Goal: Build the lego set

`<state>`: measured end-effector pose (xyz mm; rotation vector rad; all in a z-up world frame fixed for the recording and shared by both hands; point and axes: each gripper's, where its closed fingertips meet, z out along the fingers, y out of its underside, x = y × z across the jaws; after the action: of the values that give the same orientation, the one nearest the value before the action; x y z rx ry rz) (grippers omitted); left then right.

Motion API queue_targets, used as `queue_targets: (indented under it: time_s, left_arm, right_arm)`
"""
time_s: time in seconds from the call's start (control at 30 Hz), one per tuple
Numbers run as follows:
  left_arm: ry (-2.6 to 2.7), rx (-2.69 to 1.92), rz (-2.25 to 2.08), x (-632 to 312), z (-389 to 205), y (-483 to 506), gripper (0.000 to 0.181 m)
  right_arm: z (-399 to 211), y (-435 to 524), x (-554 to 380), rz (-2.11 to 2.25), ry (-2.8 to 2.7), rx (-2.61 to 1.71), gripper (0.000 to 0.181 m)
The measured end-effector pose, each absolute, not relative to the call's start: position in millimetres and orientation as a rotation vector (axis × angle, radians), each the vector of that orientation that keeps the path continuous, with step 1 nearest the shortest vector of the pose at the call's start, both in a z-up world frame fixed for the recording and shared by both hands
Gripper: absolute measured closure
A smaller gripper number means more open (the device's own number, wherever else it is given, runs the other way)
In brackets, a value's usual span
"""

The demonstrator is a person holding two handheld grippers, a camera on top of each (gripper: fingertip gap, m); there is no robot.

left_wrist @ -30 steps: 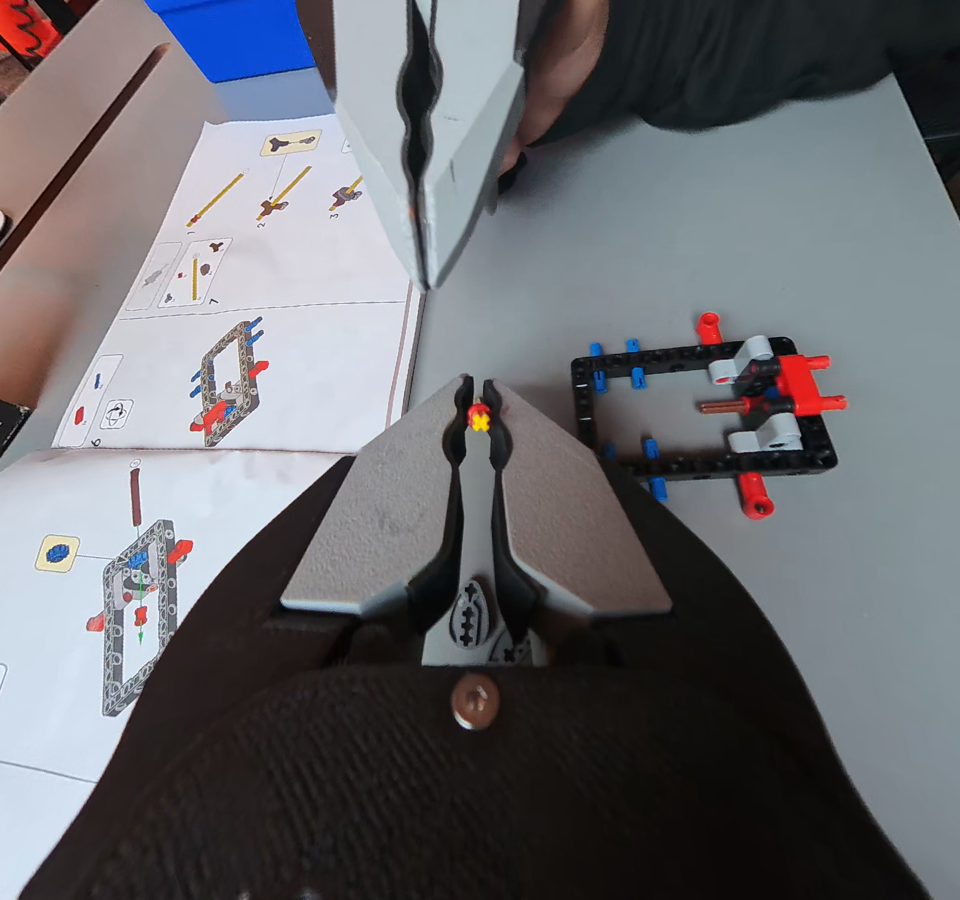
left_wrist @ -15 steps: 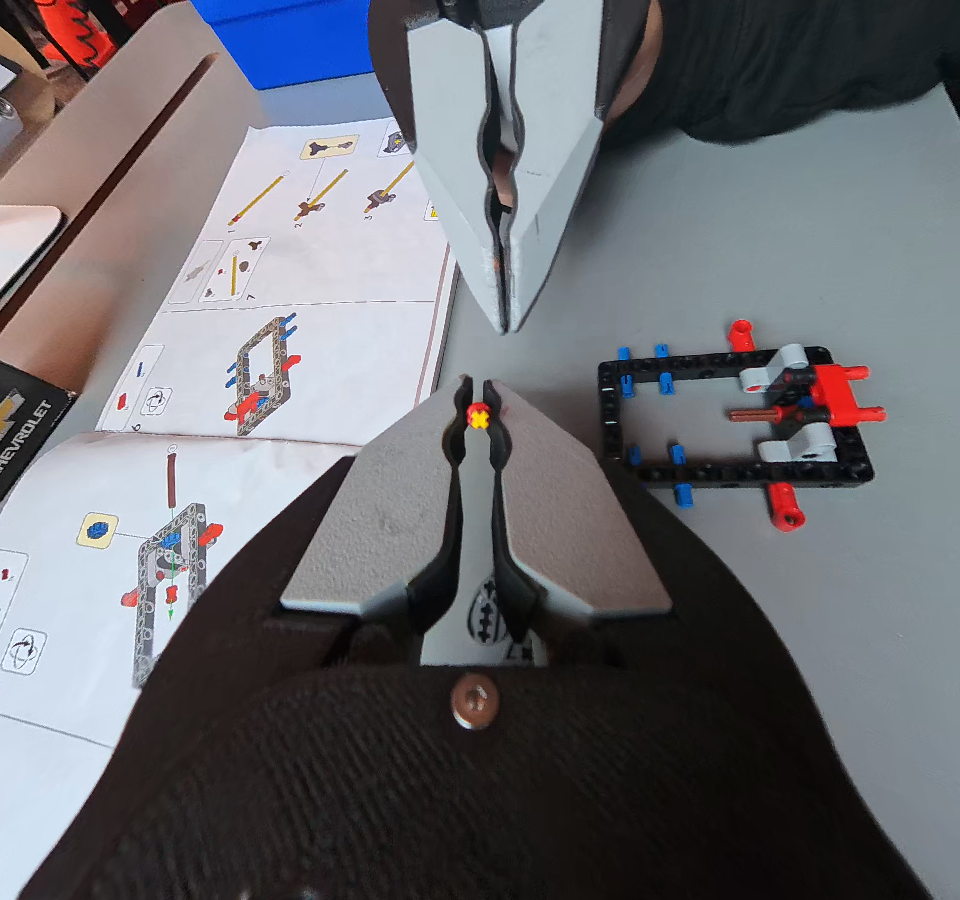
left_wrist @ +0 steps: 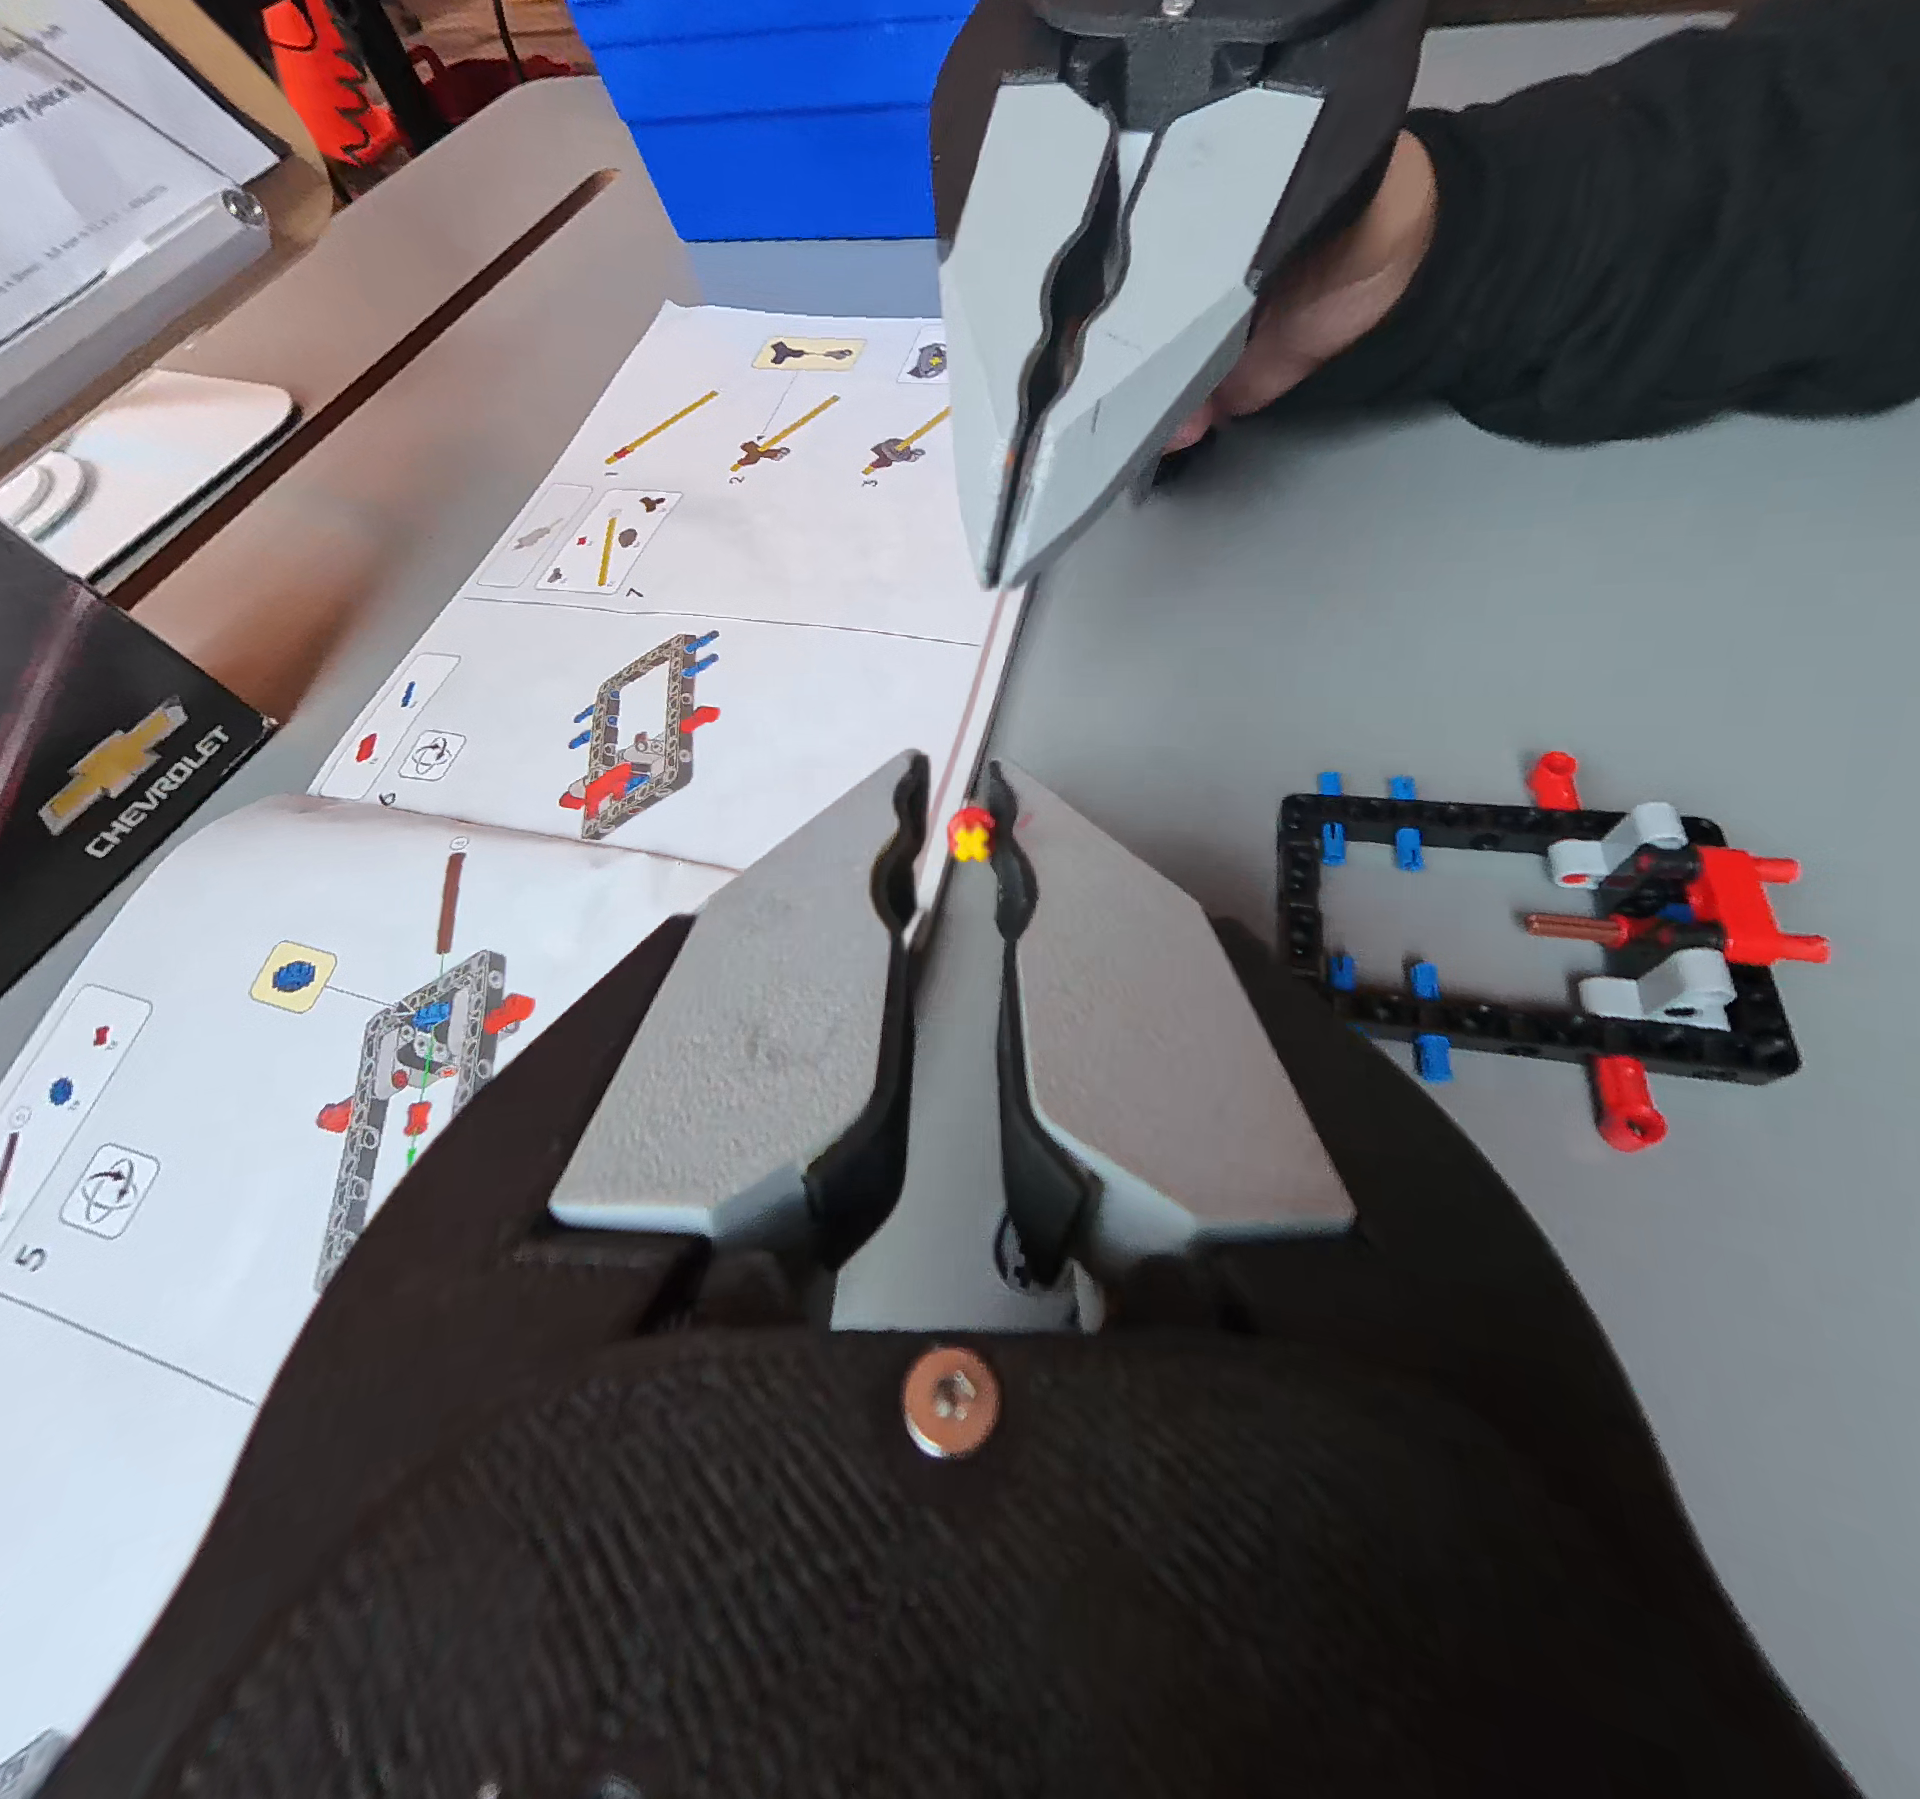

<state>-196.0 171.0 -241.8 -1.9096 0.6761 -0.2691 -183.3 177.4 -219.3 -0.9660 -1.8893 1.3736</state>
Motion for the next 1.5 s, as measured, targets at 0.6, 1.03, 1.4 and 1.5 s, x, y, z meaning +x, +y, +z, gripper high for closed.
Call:
queue_targets:
  time_s: [0.6,1.03,1.4,1.5]
  left_arm:
    - [0.735,-1.847,-0.350,-182,-232,163,0.162]
    - [0.669,-1.854,-0.461,-183,-226,160,0.142]
    - [0.655,-1.869,-0.406,-193,-229,163,0.140]
    - [0.651,-1.885,-0.392,-195,-231,163,0.140]
  right_arm:
    - [-243,150,-180,1.247,-2.090,-0.894,0.148]
    - [-248,163,-188,1.131,-2.023,-0.939,0.173]
    - [-236,169,-191,1.127,-1.924,-0.925,0.154]
    - [-232,171,-194,1.130,-1.891,-0.918,0.148]
